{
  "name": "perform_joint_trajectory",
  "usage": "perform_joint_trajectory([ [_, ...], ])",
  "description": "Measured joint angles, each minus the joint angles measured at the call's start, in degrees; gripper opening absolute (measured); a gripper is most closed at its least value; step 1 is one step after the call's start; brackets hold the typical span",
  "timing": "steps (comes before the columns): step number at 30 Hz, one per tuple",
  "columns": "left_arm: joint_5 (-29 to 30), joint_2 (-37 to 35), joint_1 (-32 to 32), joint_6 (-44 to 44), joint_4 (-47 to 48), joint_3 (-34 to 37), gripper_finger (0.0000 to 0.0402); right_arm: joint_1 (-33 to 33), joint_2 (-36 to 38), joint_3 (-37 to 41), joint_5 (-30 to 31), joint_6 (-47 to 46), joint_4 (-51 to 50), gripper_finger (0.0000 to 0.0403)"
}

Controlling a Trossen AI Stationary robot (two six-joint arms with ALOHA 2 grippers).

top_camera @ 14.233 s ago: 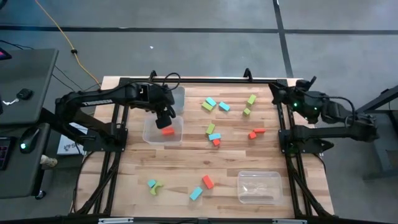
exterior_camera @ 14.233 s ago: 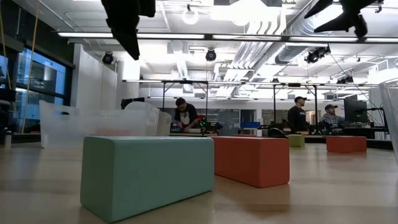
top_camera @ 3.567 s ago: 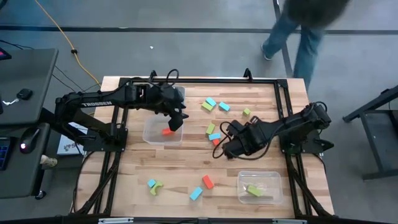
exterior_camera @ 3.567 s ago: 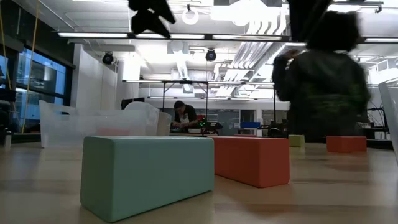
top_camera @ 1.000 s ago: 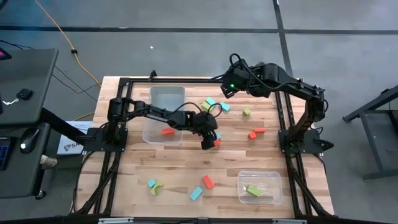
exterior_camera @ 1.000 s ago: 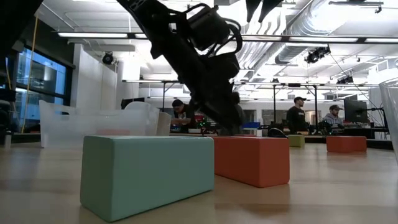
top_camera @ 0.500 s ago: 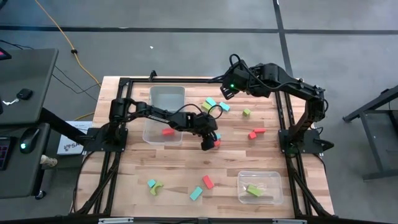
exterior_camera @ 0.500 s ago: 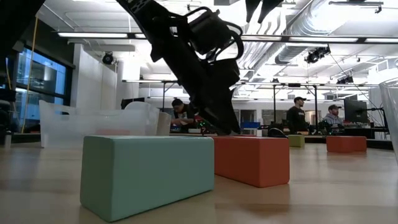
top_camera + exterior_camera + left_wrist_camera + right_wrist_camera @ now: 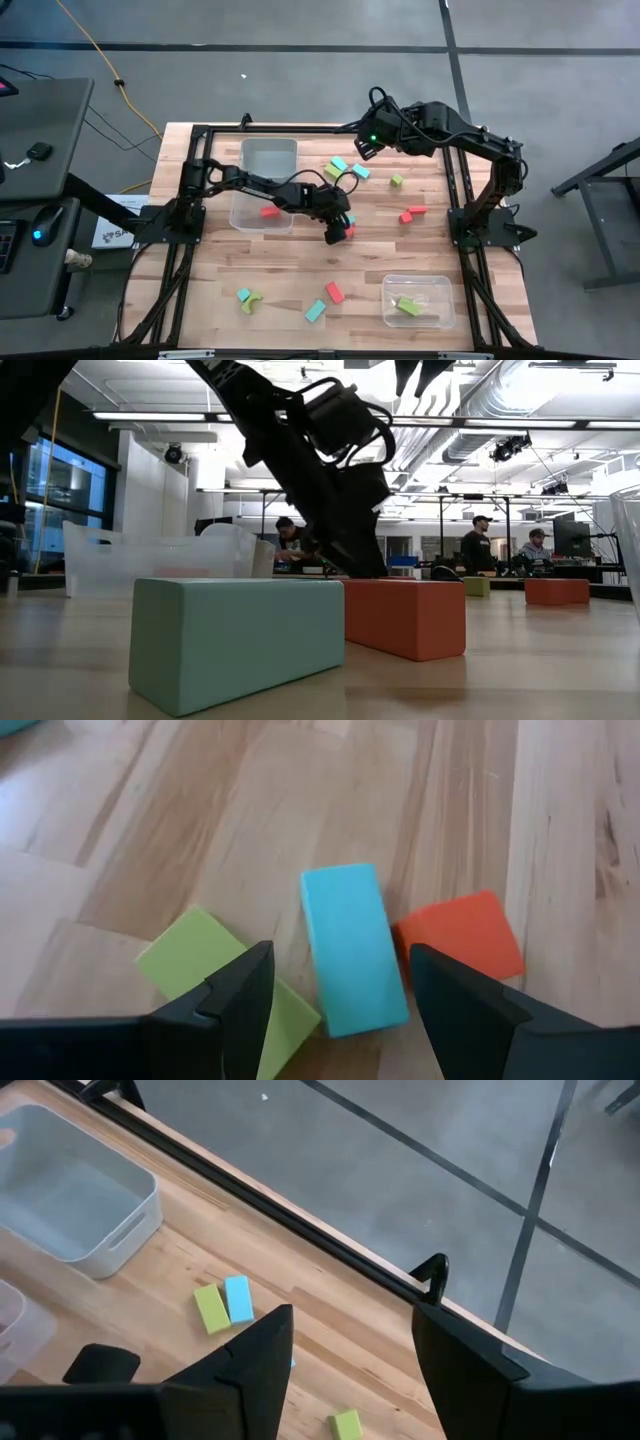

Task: Sort & place blocks by color
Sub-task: Put the blue block into the gray bin

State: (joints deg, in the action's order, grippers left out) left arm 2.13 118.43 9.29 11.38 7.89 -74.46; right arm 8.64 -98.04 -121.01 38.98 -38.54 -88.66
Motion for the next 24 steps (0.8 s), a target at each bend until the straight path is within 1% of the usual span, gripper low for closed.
perform_joint_trajectory([
  [10,0.07,0.0,-1.51,-1.27,0.49,0.0,0.0211,0.0,0.0,0.0,0.03,0.02,-0.2,0.0197],
  [17,2.39,0.0,-3.17,-1.51,0.3,0.0,0.0211,0.0,0.0,0.0,0.57,0.04,-0.22,0.0197],
  [24,2.48,-0.01,-3.47,-3.31,-0.5,0.0,0.0211,0.0,0.0,0.0,0.55,0.04,-0.22,0.0197],
])
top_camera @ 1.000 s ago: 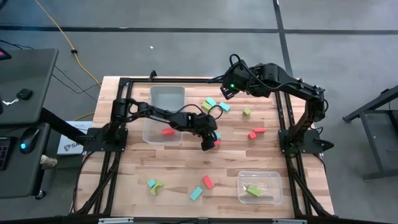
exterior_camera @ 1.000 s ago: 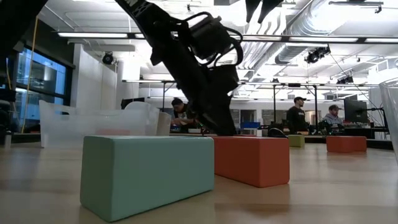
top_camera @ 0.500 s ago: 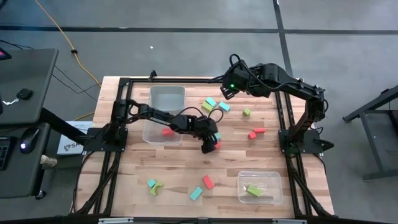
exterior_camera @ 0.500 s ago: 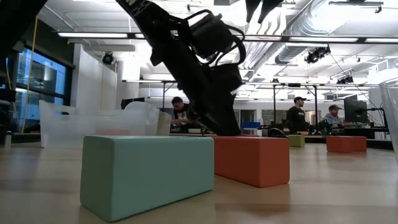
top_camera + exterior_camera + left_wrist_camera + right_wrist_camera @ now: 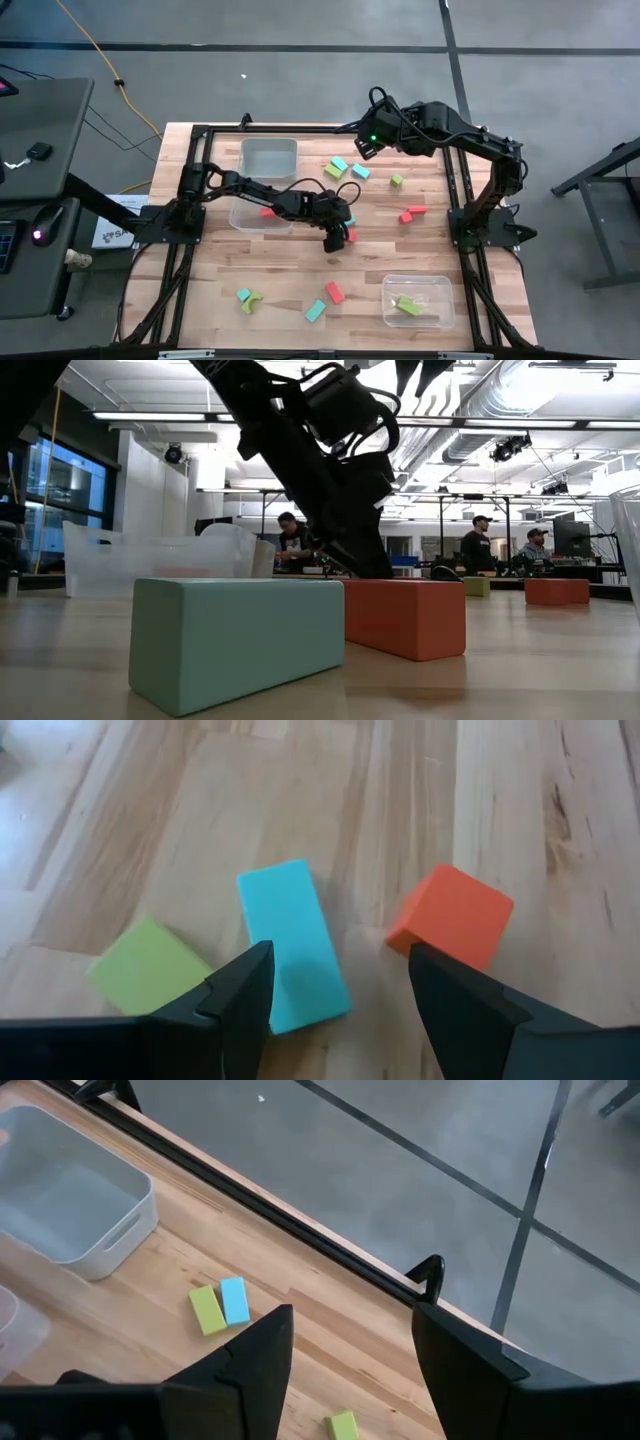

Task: Sort & place blocks by color
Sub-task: Put the blue block into the gray bin

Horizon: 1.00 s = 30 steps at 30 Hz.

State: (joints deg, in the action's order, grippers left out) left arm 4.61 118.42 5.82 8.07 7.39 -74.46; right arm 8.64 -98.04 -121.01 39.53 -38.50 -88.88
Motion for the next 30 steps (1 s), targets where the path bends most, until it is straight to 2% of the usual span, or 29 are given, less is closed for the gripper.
perform_joint_trajectory([
  [6,0.04,0.35,1.1,-0.38,-1.28,0.0,0.0211,0.0,0.0,0.0,-0.07,-0.05,0.0,0.0197],
  [10,-2.28,1.13,1.77,1.05,-1.63,0.0,0.0211,0.0,0.0,0.0,-0.14,-0.04,0.0,0.0197],
  [30,-1.32,1.41,2.88,2.26,-3.89,-0.02,0.0211,-0.02,0.0,0.0,-0.33,-0.04,0.0,0.0197],
])
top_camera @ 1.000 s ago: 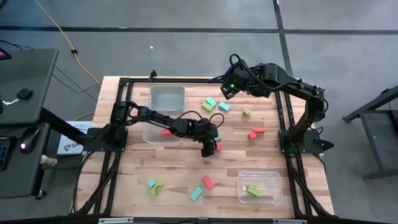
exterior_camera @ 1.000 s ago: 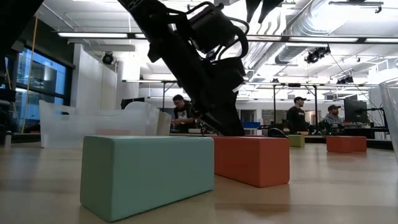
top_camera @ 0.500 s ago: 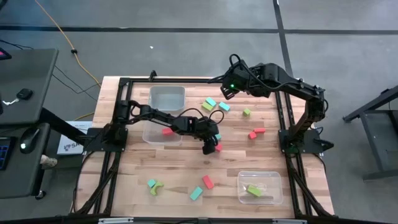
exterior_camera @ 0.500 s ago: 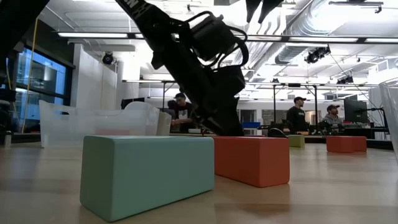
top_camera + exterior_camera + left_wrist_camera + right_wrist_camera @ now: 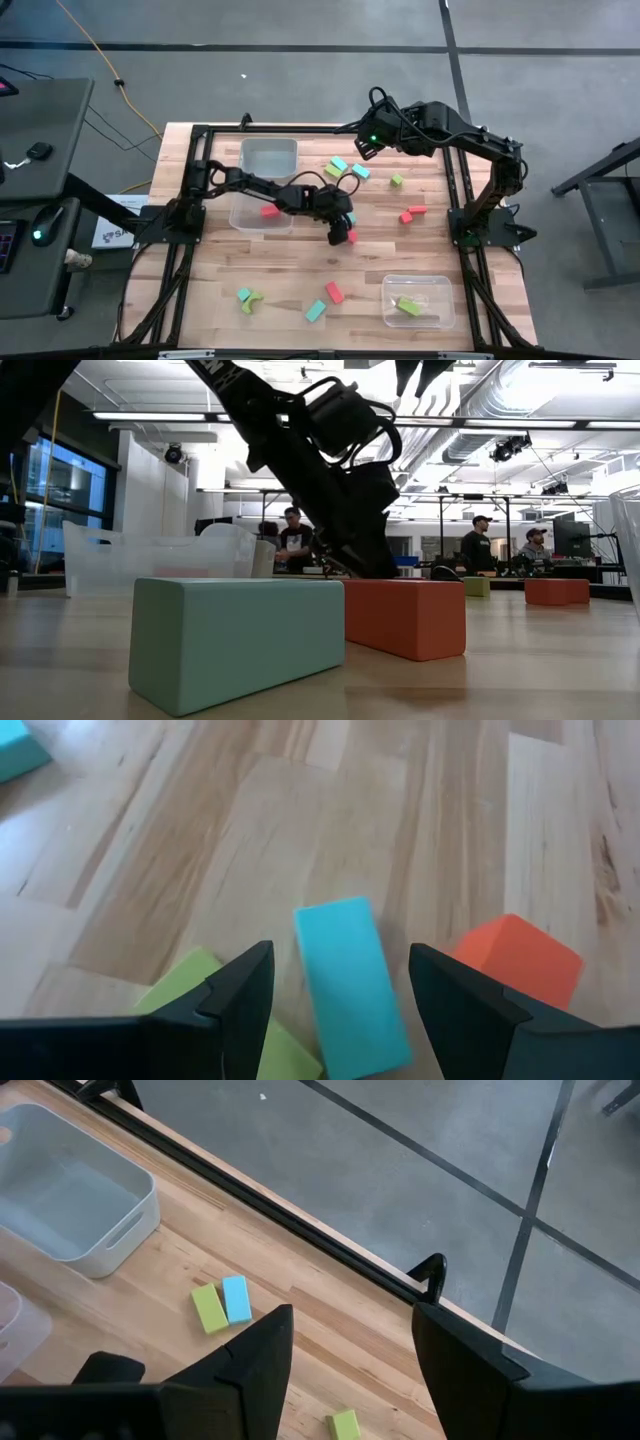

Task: Sort & place blocks by color
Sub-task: Put the blue block into the gray bin

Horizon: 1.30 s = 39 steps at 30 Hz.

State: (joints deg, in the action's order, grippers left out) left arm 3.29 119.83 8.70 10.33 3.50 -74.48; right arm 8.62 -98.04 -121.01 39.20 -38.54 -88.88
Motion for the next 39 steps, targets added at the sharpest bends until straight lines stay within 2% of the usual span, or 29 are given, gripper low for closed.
perform_joint_trajectory([
  [17,-1.14,2.05,0.1,1.33,-0.71,-0.15,0.0211,0.0,0.0,0.0,0.02,0.0,0.0,0.0197],
  [29,3.43,2.86,0.0,-0.57,-0.15,-0.08,0.021,0.02,0.0,0.0,0.02,0.0,0.0,0.0197],
  [33,3.85,2.91,-0.25,-0.48,-0.17,-0.04,0.0192,0.01,0.0,0.0,0.02,0.0,0.0,0.0197],
  [39,3.95,2.91,-0.21,-0.48,-0.4,-0.01,0.0137,0.02,0.0,0.0,0.04,0.0,0.0,0.0197],
])
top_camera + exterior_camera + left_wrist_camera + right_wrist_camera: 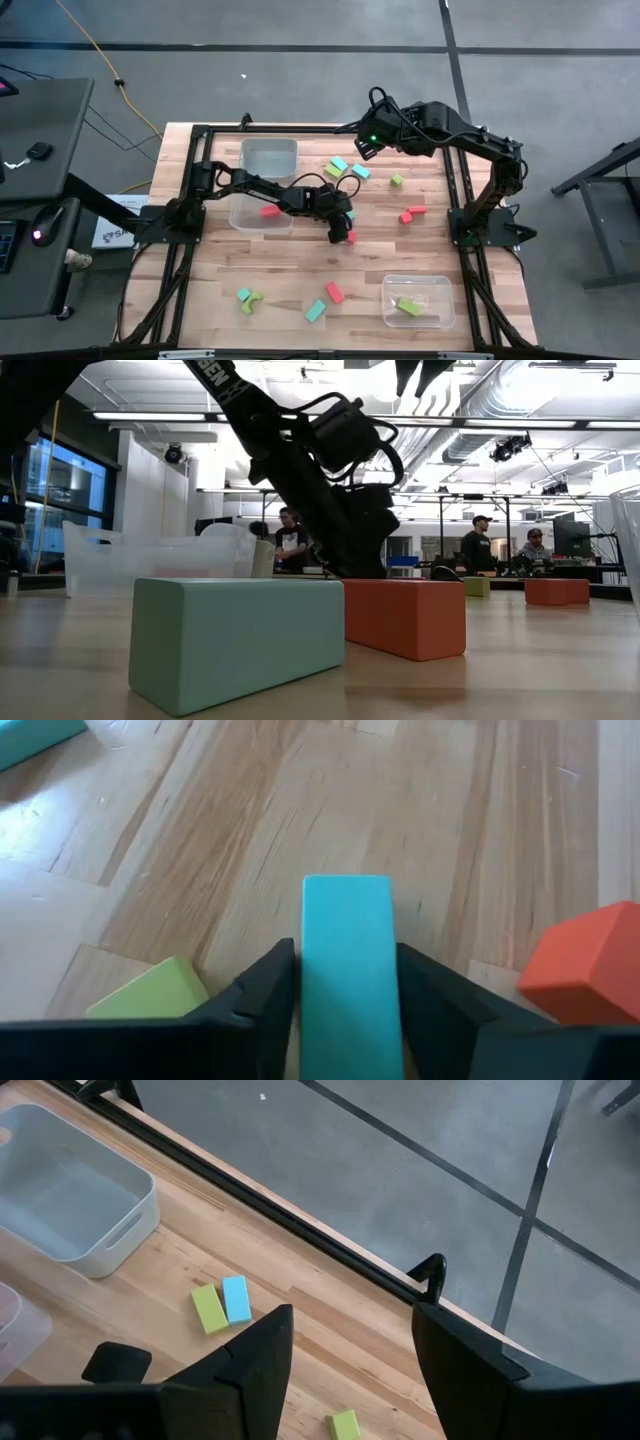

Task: Sort & place blocks by color
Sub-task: Put the blue block into the gray bin

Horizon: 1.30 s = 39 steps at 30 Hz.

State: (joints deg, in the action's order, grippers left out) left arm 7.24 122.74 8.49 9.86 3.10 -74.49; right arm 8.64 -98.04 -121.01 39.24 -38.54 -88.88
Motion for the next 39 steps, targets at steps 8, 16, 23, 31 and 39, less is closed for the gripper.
perform_joint_trajectory([
  [8,-0.15,0.0,-0.02,0.01,-0.29,0.03,0.0098,0.0,0.0,0.0,0.0,0.01,0.0,0.0197],
  [16,-1.66,-1.65,0.24,0.0,0.54,-1.14,0.0096,0.0,0.02,0.0,0.08,0.03,-0.02,0.0197],
  [23,-3.98,-1.88,1.0,-0.51,4.42,-6.68,0.0095,-0.01,0.0,0.0,0.22,0.13,-0.04,0.0197],
  [31,-5.33,-2.9,3.4,-1.92,9.71,-11.96,0.0095,0.0,0.08,0.0,3.79,4.88,0.08,0.0197],
  [39,-4.91,-7.42,8.82,-0.83,13.96,-13.54,0.0095,2.14,2.09,0.0,7.25,10.24,1.22,0.0197],
])
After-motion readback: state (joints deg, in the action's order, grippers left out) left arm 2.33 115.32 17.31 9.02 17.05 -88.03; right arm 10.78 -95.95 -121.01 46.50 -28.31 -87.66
